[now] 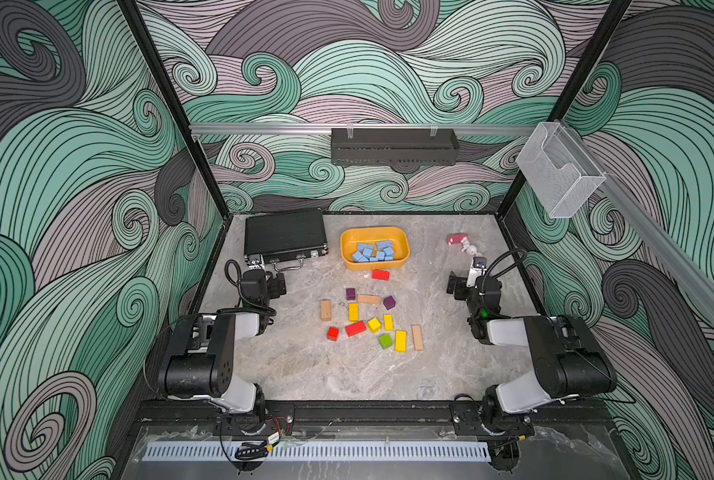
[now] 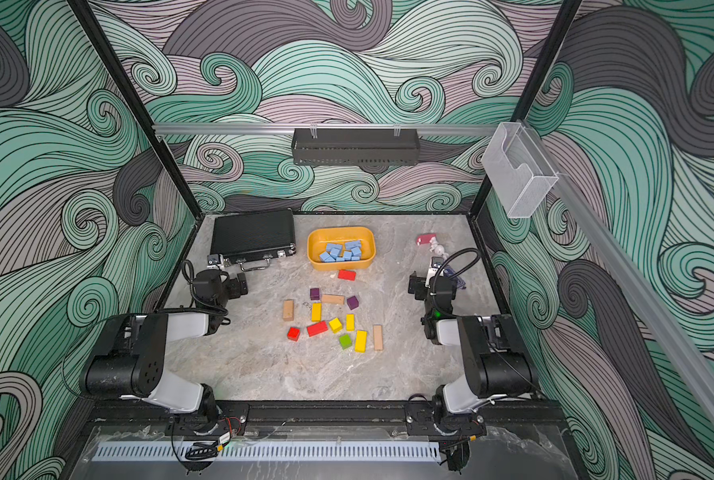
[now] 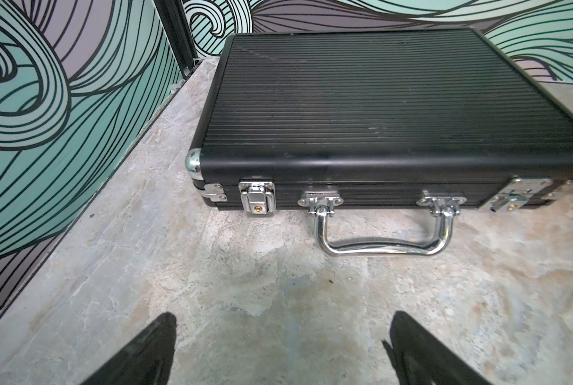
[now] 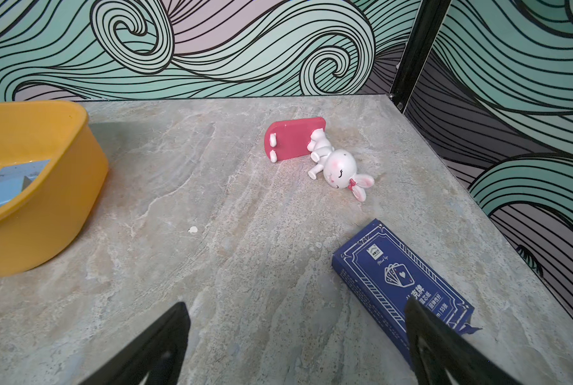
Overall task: Pick out the blue building blocks
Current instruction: Reset both arms
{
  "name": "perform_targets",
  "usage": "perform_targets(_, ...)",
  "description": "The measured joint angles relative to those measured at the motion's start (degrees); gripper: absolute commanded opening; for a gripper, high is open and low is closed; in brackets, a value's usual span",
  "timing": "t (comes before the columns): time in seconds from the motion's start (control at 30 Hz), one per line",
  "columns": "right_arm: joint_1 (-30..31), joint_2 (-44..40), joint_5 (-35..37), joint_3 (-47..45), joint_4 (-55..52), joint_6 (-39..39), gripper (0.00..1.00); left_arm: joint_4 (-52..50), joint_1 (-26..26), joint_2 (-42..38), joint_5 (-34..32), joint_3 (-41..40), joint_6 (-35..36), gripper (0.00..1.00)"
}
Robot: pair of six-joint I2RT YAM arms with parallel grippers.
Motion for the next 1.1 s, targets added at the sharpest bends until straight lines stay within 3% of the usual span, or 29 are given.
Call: perform_targets(1.1,-0.2,0.0,-0.8,0.0,0.0,0.0,0.99,0.2,0.0,0.0,0.2,0.0,0.0,0.99)
